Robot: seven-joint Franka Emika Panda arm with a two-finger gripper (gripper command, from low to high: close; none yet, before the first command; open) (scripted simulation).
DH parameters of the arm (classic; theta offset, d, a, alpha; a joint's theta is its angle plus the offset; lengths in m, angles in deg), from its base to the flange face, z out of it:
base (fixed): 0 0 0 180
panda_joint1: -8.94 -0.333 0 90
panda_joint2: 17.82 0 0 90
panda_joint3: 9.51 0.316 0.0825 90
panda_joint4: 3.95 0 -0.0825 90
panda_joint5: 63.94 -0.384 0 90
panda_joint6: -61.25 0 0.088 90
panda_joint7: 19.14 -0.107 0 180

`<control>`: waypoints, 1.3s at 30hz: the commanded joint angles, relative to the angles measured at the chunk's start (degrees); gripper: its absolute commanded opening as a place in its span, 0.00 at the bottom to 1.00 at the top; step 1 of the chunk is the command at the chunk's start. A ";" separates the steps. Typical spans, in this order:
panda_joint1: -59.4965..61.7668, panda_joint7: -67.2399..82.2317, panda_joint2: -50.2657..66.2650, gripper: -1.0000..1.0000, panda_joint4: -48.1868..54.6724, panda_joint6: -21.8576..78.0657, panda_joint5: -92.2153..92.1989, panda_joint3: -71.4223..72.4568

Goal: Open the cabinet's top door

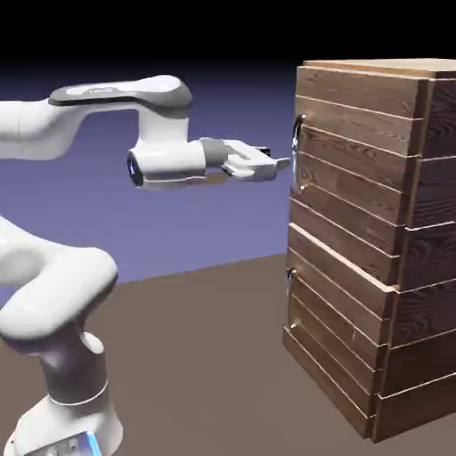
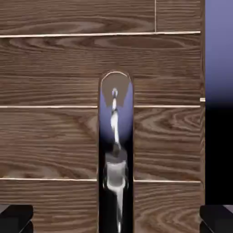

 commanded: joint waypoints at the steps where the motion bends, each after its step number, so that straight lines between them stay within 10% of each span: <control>1: 2.15 0.39 1.09 0.50 1.37 0.77 -0.64 1.18; 3: 6.01 1.10 3.05 0.50 3.84 2.16 -1.79 3.30; 4: 6.02 1.10 3.05 0.00 3.84 2.16 -1.79 3.30; 21: -19.73 -8.12 -6.39 0.00 -18.26 22.15 32.38 -28.91; 39: -19.75 -13.69 -9.47 0.00 -21.38 52.63 75.03 -65.82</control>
